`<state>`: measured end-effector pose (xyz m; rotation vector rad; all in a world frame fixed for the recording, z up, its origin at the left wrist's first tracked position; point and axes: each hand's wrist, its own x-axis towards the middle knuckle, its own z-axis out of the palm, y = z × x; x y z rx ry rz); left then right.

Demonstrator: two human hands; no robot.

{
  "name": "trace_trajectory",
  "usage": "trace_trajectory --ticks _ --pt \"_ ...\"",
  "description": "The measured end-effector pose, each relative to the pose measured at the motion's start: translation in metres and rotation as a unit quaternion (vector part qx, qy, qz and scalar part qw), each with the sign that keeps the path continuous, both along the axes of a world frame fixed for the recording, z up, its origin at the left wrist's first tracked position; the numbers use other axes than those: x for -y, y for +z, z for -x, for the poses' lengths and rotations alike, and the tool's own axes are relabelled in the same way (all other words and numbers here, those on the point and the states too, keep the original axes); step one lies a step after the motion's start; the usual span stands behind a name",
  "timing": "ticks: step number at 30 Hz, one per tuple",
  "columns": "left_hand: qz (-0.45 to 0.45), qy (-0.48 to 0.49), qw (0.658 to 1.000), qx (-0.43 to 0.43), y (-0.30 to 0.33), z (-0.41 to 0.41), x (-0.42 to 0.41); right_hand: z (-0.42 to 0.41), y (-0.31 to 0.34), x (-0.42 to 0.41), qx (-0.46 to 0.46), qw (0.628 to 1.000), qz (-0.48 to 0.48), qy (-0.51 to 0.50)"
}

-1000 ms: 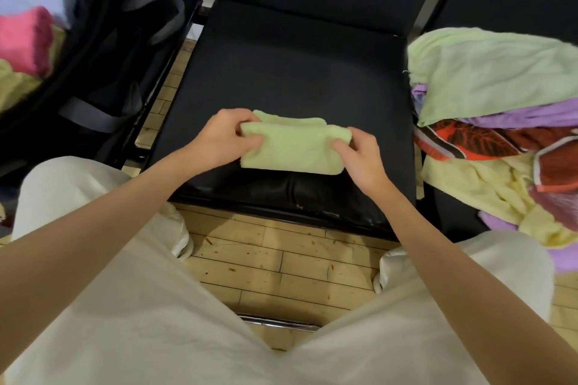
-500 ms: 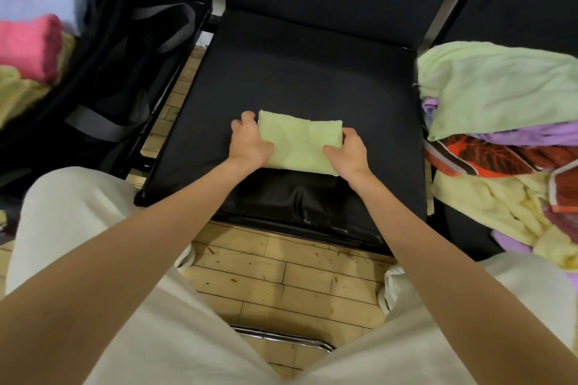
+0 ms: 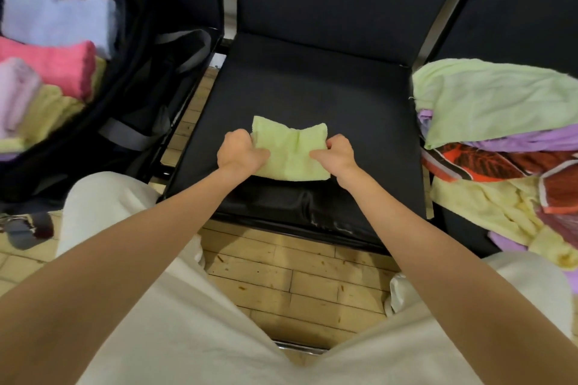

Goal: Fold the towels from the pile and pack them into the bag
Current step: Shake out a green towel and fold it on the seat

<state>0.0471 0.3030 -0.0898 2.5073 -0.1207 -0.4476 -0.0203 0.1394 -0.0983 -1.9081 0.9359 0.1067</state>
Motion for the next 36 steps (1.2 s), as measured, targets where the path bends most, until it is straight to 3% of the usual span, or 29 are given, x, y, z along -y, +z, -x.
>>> trace_trajectory --ticks 6,10,14,24,29,36 --pt "0.082 0.048 0.985 0.147 0.057 -0.069 -0.071 -0.065 0.06 -0.076 0.218 0.975 -0.024 0.027" --pt "0.115 0.079 0.969 0.206 0.076 -0.121 -0.12 -0.121 0.082 -0.129 0.278 0.951 0.053 0.124" --pt "0.164 0.115 0.946 0.254 0.108 -0.177 -0.158 -0.19 0.096 -0.165 0.325 0.926 0.109 0.156" --pt "0.077 0.183 0.946 0.257 0.097 -0.311 -0.256 -0.316 0.083 -0.248 0.279 0.908 0.135 0.283" --pt "0.035 0.176 0.952 0.246 0.07 -0.353 -0.272 -0.349 0.062 -0.268 0.248 0.904 0.148 0.316" --pt "-0.092 0.134 0.953 0.255 0.053 -0.392 -0.27 -0.389 0.039 -0.268 0.181 0.902 0.181 0.348"
